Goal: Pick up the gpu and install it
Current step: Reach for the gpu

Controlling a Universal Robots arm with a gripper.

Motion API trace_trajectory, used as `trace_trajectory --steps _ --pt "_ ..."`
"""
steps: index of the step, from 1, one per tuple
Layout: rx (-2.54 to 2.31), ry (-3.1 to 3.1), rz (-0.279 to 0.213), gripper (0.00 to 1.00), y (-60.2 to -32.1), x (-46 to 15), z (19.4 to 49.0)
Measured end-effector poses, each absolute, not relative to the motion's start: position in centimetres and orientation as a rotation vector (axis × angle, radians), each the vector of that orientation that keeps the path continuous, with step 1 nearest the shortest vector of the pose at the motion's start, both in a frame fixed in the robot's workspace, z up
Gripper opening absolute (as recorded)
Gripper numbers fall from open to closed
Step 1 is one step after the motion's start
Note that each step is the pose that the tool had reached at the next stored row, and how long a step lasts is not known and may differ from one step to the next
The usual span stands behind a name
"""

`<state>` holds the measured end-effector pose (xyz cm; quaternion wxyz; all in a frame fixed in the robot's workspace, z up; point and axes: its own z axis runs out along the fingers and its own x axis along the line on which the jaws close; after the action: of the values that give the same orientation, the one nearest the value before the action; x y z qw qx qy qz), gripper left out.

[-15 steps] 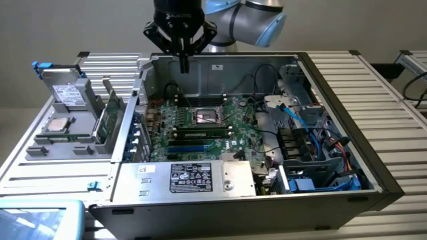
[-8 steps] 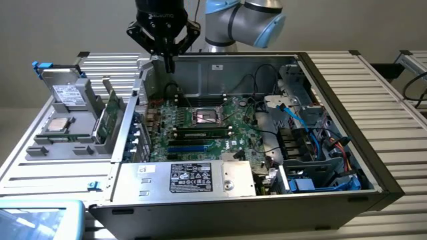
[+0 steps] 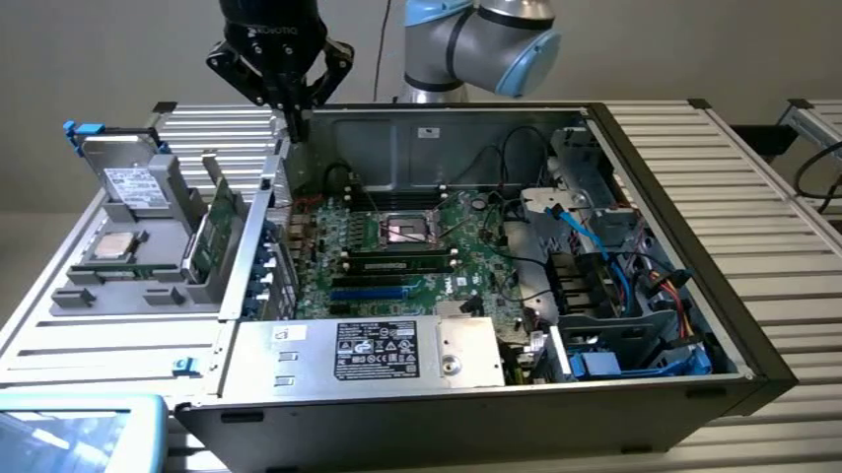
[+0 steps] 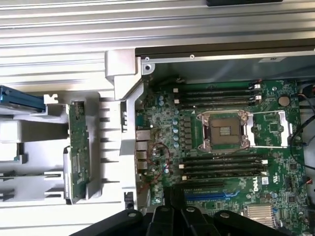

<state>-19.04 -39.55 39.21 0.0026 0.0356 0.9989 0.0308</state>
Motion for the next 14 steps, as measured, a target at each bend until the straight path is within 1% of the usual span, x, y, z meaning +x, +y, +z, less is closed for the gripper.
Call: trace_trajectory --steps 14 --pt "0.112 3.137 0.106 0.12 -39.2 -25.4 39.0"
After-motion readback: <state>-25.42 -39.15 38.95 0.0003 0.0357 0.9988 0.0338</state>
